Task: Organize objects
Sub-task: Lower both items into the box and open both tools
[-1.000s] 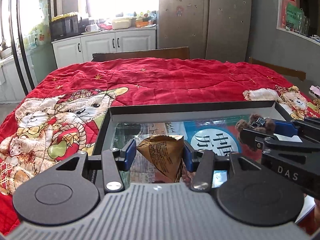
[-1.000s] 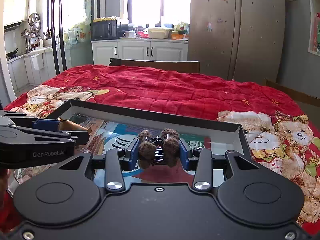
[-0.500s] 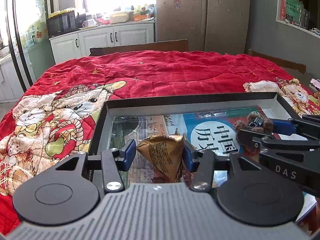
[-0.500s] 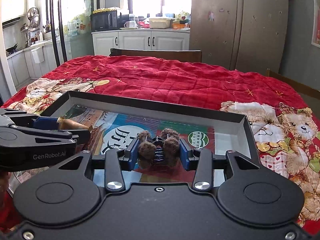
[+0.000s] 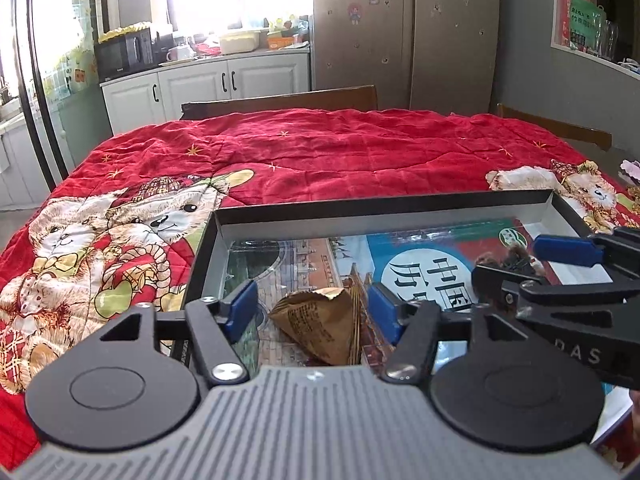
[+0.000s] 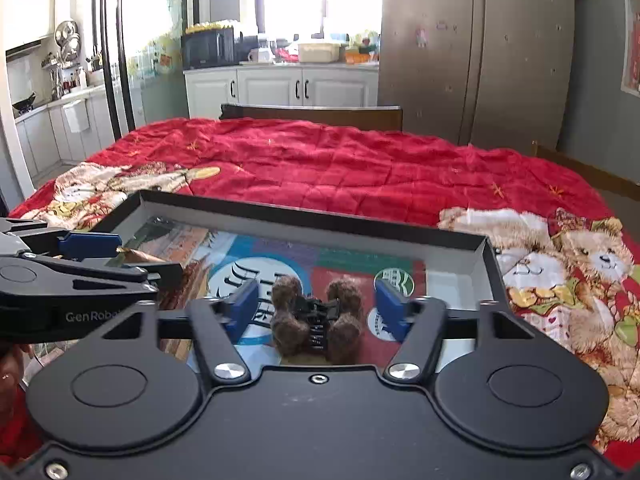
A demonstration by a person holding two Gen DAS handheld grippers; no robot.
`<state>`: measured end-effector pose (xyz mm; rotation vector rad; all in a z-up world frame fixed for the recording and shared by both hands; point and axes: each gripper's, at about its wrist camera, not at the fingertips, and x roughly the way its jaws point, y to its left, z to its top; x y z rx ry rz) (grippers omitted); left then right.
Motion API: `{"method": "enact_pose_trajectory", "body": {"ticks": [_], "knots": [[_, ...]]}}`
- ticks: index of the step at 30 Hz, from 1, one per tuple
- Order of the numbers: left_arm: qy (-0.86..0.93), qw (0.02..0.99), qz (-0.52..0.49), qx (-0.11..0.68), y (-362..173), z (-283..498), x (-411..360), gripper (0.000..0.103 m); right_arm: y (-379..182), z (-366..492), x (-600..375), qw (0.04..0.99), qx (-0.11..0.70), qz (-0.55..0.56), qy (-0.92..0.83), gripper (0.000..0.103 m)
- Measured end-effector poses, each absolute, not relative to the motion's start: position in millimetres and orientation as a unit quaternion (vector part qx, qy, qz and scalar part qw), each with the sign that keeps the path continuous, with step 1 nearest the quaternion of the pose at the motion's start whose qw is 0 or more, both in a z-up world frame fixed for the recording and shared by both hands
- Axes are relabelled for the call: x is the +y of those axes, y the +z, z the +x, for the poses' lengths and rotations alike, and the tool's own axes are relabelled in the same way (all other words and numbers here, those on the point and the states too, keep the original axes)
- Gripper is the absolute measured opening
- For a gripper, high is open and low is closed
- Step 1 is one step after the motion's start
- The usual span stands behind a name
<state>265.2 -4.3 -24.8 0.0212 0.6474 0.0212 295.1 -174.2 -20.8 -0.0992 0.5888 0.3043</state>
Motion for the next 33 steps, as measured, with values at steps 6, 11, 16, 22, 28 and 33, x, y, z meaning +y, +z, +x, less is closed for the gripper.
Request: {"method": "enact_pose_trajectory", "body": {"ticks": [6, 11, 16, 22, 28, 33], "knots": [[0.021, 0.952, 0.003, 0.306, -21.1, 261.2, -1.3, 0.086, -16.9, 290.3, -176.9, 0.950, 0.271, -0.042, 0.147, 0.076], [0.017, 0.955, -0.010, 0.295, -15.4, 254.4, 3.4, 0.089, -11.6, 284.0, -182.4, 0.954, 0.258, -0.030, 0.150, 0.082], [0.019, 0.964, -0.008, 0.265, -6.1, 242.5, 2.9, 0.095, -2.4, 272.7, -186.6, 0.961, 0.235, -0.028, 0.143, 0.091], [0.034, 0.974, -0.010, 0.225, 3.6, 228.1, 2.8, 0.103, 10.8, 255.6, -188.6, 0.966, 0.213, -0.039, 0.141, 0.103], [0.029, 0.974, -0.009, 0.226, 9.7, 218.5, 4.2, 0.103, 20.6, 238.5, -186.2, 0.967, 0.206, -0.048, 0.144, 0.103], [0.019, 0.972, -0.017, 0.234, 15.1, 205.8, 7.5, 0.103, 24.5, 225.1, -186.9, 0.964, 0.217, -0.050, 0.148, 0.103]]}}
